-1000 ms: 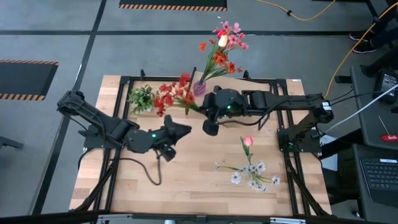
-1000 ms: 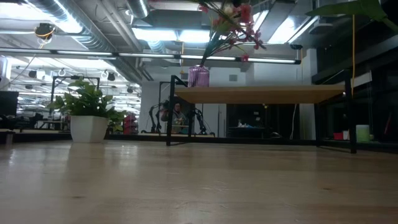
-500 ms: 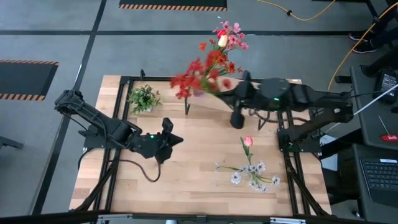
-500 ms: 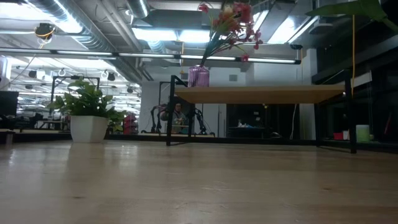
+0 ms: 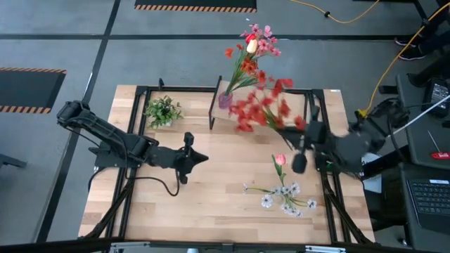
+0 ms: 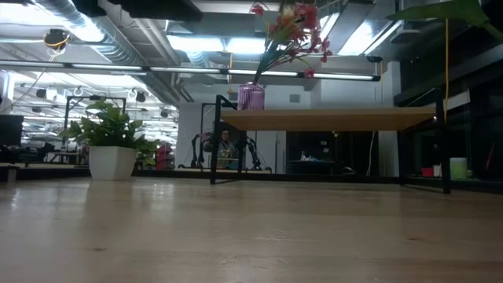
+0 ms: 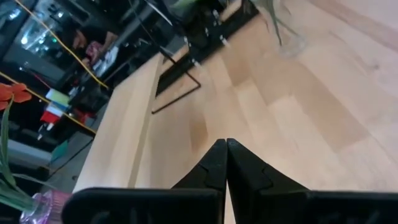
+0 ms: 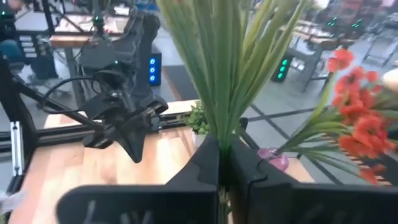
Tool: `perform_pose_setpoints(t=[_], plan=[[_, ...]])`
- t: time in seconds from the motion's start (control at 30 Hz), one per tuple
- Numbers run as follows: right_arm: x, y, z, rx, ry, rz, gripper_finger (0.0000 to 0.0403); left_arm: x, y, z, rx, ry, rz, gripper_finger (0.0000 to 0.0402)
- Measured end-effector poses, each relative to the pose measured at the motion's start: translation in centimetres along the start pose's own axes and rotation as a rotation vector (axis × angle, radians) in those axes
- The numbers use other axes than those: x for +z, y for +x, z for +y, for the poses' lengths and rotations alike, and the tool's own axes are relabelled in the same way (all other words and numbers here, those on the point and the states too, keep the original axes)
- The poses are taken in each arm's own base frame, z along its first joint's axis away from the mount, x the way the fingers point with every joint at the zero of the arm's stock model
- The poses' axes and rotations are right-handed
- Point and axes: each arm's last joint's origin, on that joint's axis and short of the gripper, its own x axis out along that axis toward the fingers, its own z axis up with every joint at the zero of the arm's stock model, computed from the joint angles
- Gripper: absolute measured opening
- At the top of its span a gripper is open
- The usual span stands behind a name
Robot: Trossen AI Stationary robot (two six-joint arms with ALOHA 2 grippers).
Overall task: Pick and place flowers into a vace then onto a shelf
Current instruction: Put the orange flowers into the transparent vase
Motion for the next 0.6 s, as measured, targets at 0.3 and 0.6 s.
perform_pose_setpoints(t=[0.3, 0.6], plan=[[-2.9, -5.0, 1.7, -0.074, 0.054, -0.102, 0.0006, 0.7, -0.1, -0.1, 0.001, -0.152, -0.115, 0.0002], [-7.6, -7.6, 2.7, -0.052, 0.086, -0.167, 0.0006, 1.2, -0.4, -0.3, -0.033, -0.135, -0.171, 0.0001]])
